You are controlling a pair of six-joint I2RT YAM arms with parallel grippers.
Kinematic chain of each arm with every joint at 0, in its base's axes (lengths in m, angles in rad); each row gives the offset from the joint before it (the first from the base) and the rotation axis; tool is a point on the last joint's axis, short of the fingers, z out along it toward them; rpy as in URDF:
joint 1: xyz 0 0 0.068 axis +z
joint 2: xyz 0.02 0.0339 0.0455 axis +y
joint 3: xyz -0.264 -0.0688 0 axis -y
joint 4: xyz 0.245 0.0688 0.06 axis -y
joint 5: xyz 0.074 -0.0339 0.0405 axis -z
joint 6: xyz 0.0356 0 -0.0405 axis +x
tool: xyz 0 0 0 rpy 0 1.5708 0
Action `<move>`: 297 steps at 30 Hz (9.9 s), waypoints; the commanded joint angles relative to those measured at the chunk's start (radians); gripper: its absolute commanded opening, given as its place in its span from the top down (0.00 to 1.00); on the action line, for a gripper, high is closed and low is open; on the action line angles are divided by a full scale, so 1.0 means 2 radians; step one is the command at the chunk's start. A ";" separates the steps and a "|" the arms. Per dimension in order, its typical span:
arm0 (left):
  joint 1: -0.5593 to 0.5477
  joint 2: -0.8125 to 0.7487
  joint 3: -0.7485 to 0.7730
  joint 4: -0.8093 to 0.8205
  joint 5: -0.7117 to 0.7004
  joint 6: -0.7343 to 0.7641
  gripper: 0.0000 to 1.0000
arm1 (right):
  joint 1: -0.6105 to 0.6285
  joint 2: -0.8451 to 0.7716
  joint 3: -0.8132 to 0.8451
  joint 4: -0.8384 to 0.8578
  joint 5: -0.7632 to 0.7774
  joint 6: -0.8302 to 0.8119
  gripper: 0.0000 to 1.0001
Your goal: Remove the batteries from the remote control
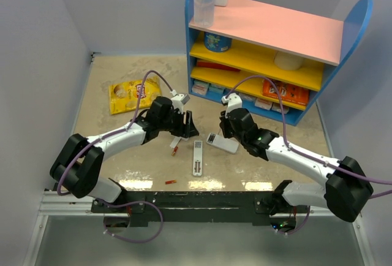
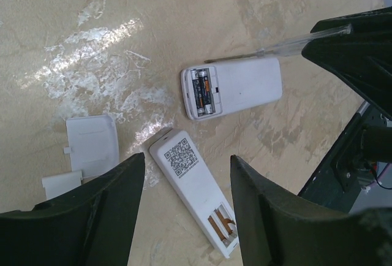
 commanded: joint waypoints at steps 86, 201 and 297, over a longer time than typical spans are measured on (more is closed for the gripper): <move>-0.013 0.192 0.107 0.055 0.062 -0.081 0.58 | -0.001 0.002 -0.007 0.033 -0.119 -0.045 1.00; -0.004 0.186 0.117 0.002 -0.037 -0.064 0.75 | -0.149 -0.136 -0.174 0.196 -0.234 0.098 1.00; -0.046 0.209 0.126 0.029 0.006 -0.051 0.69 | 0.014 0.023 0.031 -0.060 -0.067 -0.026 1.00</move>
